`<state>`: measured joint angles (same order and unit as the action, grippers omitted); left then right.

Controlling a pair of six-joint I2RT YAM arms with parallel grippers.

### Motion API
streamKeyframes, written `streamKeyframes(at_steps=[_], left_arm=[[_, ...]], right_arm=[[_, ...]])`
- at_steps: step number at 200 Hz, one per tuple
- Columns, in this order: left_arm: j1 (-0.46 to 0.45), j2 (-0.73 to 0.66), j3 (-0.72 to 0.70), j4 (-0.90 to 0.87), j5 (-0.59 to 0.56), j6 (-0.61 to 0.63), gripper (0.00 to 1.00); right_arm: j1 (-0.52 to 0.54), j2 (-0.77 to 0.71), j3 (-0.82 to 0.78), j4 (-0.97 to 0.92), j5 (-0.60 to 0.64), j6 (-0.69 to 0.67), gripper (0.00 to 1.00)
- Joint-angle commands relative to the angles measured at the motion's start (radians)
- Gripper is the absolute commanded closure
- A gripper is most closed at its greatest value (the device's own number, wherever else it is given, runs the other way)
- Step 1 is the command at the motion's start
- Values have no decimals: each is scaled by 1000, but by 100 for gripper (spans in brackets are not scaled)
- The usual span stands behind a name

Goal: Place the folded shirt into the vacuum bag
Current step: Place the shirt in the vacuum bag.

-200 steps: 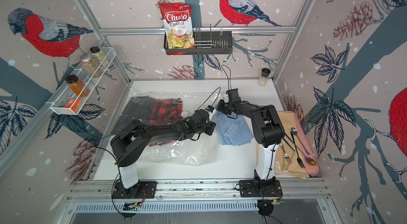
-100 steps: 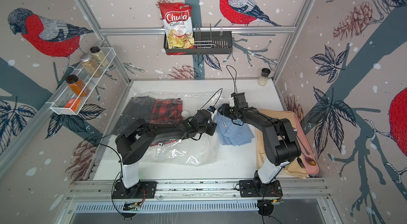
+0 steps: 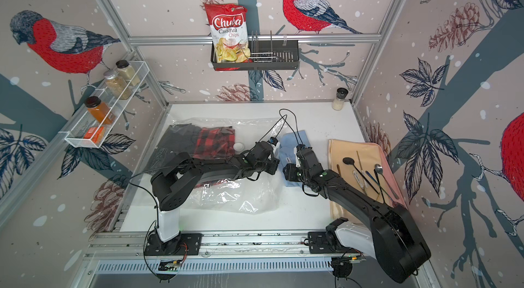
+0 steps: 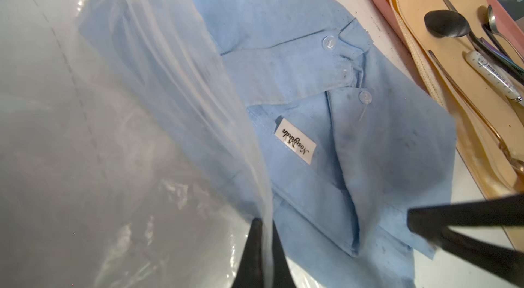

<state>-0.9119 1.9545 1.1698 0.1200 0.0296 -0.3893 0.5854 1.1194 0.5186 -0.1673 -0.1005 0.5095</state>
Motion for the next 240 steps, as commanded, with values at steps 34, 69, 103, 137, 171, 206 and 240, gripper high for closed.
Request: streamKeyframes(at_steps=[34,69,103,137,171,206,240], left_arm=[[-3,-2,3,3,-2,-5,100],[-5,-9,-4,3,-8,-6,100],[-10,-16,-9,3,-14,-9,100],[-13,-19,-13,5,-14,-9,100],[-16,-19,-12,4,-14,-9,100],[-16,-17,-12,6,-14,-5,100],[-18,-14,-14,6,-16,-3,100]], right_arm=[[129,-30,-28,-95,160,75,44],[148,5,-29,-89,176,86,48],[167,59,-19,-69,170,84,52],[188,90,-8,-63,176,93,57],[190,95,6,-83,202,107,82],[190,62,38,-126,229,108,98],[188,35,77,-137,196,92,100]])
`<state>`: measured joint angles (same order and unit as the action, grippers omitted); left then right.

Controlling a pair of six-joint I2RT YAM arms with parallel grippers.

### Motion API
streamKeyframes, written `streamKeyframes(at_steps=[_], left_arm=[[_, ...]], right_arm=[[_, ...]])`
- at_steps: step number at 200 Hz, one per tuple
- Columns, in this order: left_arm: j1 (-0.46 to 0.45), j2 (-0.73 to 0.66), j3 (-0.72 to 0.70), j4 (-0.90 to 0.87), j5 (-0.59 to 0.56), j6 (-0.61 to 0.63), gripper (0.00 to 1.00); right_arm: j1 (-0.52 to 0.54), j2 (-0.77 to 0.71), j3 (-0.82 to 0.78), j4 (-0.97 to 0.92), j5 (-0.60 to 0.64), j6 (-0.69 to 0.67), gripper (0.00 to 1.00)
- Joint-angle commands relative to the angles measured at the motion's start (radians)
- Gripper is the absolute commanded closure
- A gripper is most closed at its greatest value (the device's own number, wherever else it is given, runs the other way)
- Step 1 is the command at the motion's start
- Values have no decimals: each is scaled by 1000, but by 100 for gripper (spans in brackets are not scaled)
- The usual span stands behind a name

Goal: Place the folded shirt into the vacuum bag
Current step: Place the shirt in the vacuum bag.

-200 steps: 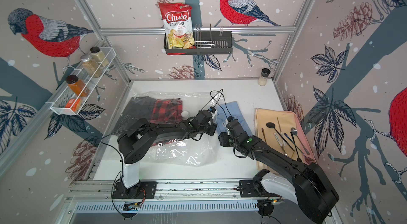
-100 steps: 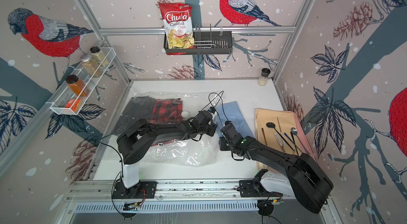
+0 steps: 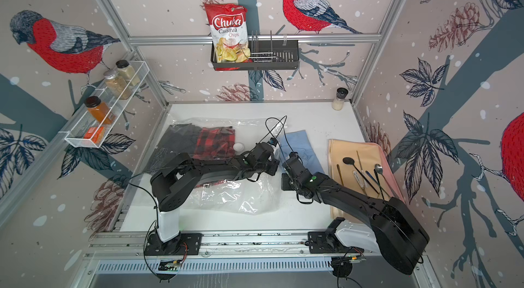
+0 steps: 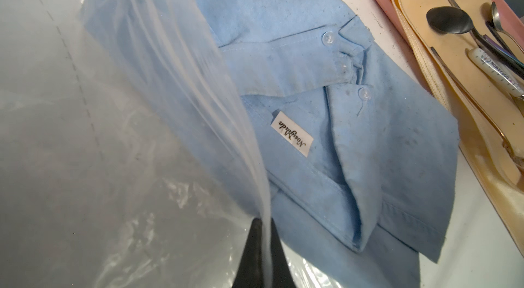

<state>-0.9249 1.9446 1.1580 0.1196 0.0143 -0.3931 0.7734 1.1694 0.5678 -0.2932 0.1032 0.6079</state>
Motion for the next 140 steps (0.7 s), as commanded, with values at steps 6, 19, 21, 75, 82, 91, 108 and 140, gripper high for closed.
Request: streamKeyframes(at_steps=[6,19,21,75,82,91,108,140], left_arm=[[-5,-5,-2,6,-1,0,100],[-5,-6,-3,5,-1,0,100],[-5,-6,-2,5,-2,0,100],[-6,-29,-4,-5,-4,-2,100],[-6,-37,-4,-10,-4,-5,100],[-6,-50,-2,-17,-5,-9,100],[-6,-72,-2,-27,-9,-15,100],[-6,-80,3,-37,-4,-24,100]], right_arm=[[-1,-17,37,-9,-18,-9,100],[-1,-16,57,-8,-42,-16,100],[-1,-16,60,-8,-45,-17,100],[-31,53,86,47,-167,-22,100],[-33,67,82,61,-183,-20,100],[-37,79,74,83,-202,-17,100],[-49,116,54,130,-245,-10,100],[-83,156,9,206,-321,5,87]])
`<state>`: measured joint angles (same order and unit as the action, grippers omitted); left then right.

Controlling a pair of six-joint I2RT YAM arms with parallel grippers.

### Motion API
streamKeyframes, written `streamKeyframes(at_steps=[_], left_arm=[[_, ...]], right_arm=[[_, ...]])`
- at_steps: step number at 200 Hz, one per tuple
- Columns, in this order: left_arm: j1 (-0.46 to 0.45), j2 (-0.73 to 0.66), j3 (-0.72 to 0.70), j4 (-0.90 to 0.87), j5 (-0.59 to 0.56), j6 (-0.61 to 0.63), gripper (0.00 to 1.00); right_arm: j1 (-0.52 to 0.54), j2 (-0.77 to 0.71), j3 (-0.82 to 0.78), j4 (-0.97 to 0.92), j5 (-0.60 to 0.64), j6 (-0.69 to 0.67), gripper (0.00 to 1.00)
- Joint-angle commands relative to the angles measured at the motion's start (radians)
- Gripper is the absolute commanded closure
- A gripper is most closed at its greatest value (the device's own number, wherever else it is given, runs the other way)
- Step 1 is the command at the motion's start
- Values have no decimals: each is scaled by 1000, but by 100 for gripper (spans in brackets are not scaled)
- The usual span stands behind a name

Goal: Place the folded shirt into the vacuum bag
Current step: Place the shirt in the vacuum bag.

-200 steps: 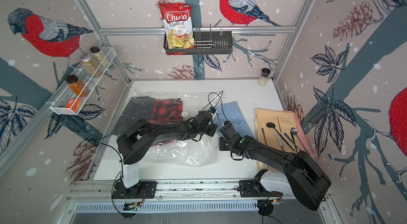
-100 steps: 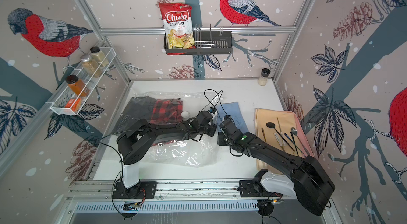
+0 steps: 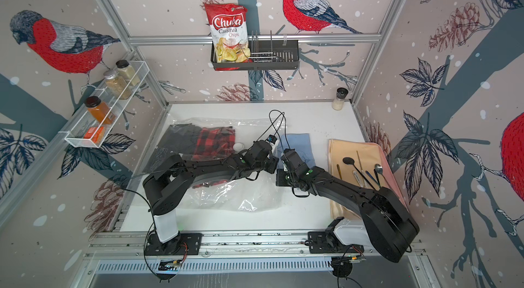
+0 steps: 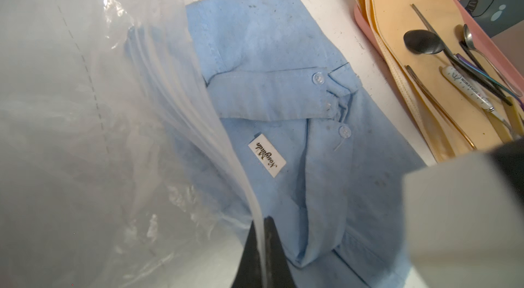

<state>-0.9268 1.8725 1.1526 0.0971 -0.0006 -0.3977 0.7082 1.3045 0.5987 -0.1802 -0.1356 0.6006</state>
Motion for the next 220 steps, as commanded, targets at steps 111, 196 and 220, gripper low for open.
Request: streamKeyframes(at_steps=[111,196,220], left_arm=[[-43,-29,24,-51,-95,-44,100],[-60,-6,47,-56,-133,-73,100],[-60,-3,46,-70,-159,-67,100]], right_arm=[[-150,-71,-134,230,-310,58,73],[-121,66,-180,379,-315,128,70],[-155,-61,-181,284,-250,116,58]])
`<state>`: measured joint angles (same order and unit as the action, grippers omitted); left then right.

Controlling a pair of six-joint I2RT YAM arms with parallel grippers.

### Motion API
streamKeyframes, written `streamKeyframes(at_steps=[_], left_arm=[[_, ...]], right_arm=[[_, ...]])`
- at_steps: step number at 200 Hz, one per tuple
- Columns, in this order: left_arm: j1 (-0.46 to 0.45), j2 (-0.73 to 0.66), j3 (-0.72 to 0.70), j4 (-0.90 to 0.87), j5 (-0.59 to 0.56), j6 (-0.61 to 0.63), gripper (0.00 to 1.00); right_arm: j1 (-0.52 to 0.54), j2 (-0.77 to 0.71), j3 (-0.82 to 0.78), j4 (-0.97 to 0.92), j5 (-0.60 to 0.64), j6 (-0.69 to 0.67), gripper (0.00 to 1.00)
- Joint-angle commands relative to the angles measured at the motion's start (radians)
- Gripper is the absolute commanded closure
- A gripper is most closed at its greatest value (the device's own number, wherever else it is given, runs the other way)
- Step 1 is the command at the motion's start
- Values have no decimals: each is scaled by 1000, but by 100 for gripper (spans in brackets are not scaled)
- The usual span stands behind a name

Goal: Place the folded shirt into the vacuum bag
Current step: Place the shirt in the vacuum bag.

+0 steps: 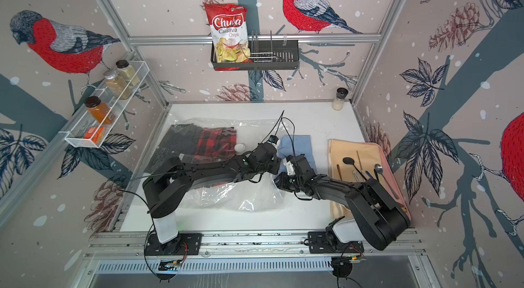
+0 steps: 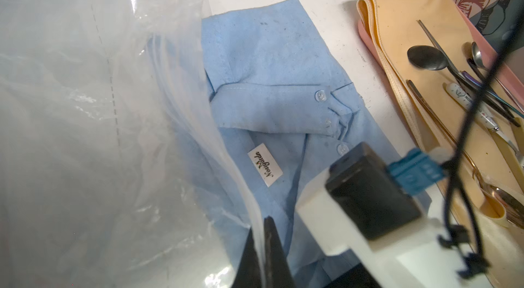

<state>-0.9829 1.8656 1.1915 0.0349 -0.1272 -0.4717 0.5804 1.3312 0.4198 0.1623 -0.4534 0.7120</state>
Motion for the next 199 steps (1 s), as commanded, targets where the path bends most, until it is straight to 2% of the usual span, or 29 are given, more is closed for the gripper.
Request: streamKeyframes(at_steps=[1,23,64,93,109,147,199], left_arm=[[-4,4,7,-8,-33,7,100],[-3,10,11,-18,-43,14,100],[-5,30,33,-34,-48,23,100],[-5,42,43,-44,-51,27,100],[-6,46,48,-50,-52,27,100],[-7,48,58,-62,-56,30,100],[-9,52,68,-67,-52,34,100]], right_arm=[[-31,-98,-3,-62,70,4,57],[-107,-235,-35,-134,108,1,48],[-342,-464,-106,-256,160,-10,39],[-567,-561,-153,-312,104,-56,29],[-649,-567,-177,-288,45,-57,27],[-689,-528,-186,-250,59,-60,21],[-666,-360,-194,-193,-23,-86,24]])
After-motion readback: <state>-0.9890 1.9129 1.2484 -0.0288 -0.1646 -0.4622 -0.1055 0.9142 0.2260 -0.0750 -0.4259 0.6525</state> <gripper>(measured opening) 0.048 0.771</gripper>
